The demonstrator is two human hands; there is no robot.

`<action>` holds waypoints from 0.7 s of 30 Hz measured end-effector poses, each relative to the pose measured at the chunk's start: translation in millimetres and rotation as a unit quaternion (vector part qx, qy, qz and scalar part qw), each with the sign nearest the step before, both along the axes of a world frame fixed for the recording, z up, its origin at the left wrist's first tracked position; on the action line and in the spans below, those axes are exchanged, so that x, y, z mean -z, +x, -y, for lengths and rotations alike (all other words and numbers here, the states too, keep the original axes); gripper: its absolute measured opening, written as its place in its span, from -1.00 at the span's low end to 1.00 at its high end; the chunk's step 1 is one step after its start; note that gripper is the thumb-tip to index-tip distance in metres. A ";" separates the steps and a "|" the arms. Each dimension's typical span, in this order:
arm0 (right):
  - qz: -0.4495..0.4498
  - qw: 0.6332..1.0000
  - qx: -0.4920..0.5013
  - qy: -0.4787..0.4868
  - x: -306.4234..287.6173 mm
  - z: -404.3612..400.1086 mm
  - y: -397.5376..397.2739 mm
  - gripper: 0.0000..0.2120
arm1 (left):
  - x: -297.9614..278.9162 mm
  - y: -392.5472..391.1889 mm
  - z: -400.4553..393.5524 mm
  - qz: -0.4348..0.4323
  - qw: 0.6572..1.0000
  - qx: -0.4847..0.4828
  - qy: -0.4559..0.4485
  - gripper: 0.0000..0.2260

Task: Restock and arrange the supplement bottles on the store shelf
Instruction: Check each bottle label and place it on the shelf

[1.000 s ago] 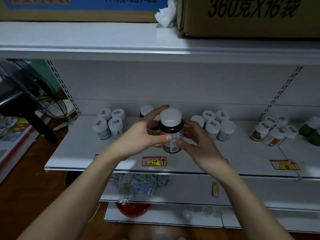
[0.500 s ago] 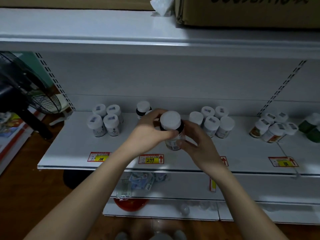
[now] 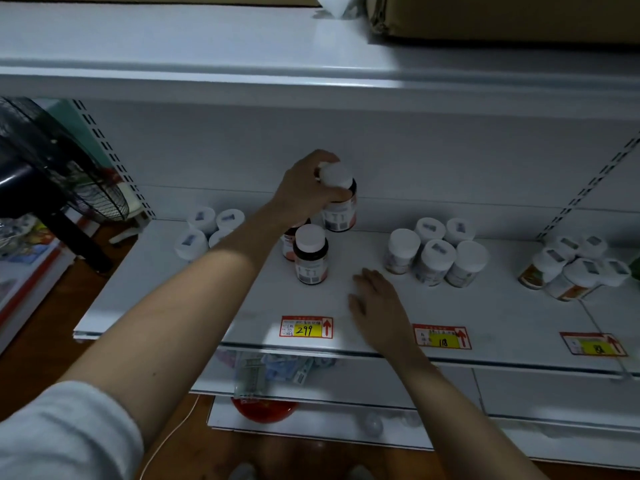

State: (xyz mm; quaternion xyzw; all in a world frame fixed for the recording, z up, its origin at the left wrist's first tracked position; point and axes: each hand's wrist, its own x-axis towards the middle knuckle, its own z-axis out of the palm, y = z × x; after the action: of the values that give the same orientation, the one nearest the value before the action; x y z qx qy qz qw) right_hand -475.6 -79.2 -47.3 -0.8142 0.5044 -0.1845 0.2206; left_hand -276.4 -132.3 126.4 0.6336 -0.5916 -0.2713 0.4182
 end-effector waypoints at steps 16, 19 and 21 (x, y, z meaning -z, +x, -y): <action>0.047 0.998 0.036 -0.022 3.1 3.1 -1.0 -0.65 | 47.7 -3.7 18.5 0.238 0.949 -0.020 0.203 -0.54; 0.050 0.998 0.041 -0.011 1.2 3.6 -0.3 -0.65 | 45.4 -10.6 14.0 0.270 0.940 -0.032 0.207 -0.55; 0.048 0.998 0.037 -0.010 1.0 4.3 0.0 -0.65 | 44.9 -12.9 12.0 0.301 0.932 -0.045 0.198 -0.49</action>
State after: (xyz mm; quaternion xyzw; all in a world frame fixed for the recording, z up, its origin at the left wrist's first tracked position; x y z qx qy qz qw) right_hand -475.6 -83.5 -48.3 -0.7872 0.5214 -0.2366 0.2290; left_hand -289.3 -144.2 81.5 0.7814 -0.5950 -0.1607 0.0978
